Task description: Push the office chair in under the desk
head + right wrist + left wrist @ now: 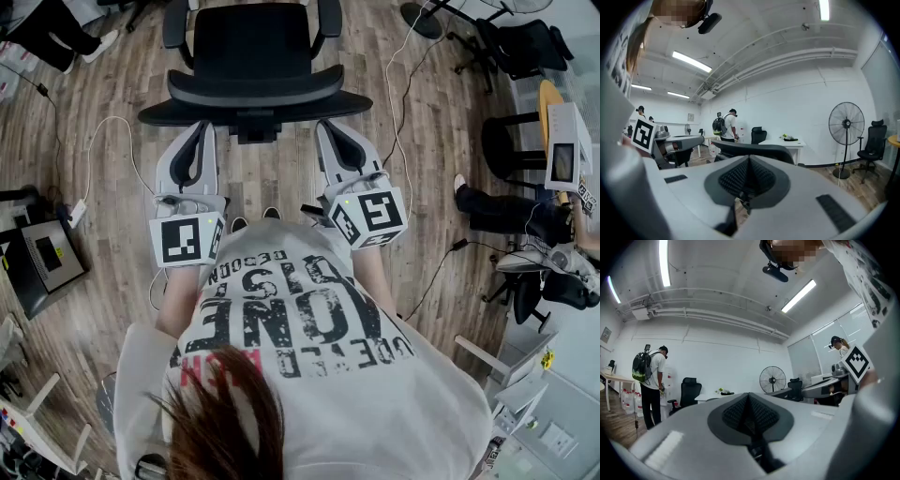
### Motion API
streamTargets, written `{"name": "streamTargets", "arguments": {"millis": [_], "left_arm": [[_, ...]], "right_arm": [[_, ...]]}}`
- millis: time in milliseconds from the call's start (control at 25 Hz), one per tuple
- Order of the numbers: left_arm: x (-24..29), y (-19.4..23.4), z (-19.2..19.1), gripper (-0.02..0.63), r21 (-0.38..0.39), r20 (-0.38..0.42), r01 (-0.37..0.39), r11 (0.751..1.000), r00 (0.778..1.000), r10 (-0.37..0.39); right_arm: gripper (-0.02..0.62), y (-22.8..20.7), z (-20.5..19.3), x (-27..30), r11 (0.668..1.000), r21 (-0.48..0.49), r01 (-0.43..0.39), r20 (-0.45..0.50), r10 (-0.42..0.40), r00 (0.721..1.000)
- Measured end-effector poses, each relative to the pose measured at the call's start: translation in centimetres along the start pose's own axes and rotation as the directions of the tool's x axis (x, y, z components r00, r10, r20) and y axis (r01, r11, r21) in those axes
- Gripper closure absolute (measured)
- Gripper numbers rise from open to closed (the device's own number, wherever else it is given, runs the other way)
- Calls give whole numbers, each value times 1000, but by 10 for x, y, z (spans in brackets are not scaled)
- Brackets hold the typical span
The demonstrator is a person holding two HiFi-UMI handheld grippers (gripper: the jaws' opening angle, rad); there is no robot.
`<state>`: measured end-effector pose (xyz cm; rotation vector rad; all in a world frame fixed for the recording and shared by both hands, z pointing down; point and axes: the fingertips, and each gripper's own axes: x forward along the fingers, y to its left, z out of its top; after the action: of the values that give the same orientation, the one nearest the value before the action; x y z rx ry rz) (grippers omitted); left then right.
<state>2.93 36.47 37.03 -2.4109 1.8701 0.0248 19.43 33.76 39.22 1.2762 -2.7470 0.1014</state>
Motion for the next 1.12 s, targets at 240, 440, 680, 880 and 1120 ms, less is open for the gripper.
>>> {"name": "streamTargets", "arguments": {"millis": [240, 440, 680, 880, 1120], "left_arm": [[2, 0, -3, 594, -2, -6, -1, 1000, 1000, 1], [3, 1, -6, 594, 2, -11, -7, 1000, 1000, 7], [7, 2, -9, 594, 6, -25, -14, 1000, 1000, 14], [7, 6, -12, 594, 18, -38, -34, 999, 999, 35], [7, 6, -21, 594, 46, -58, -56, 997, 997, 59]], "right_arm": [[580, -3, -2, 2, 1000, -1, 1, -6, -1, 1000], [581, -5, -3, 2, 1000, -3, -3, -6, 3, 1000], [580, -12, -4, 5, 1000, -3, -6, -8, 6, 1000], [580, -16, -7, 7, 1000, -3, -28, -15, 28, 1000], [580, -32, -11, 6, 999, 14, -46, 15, 46, 999]]}}
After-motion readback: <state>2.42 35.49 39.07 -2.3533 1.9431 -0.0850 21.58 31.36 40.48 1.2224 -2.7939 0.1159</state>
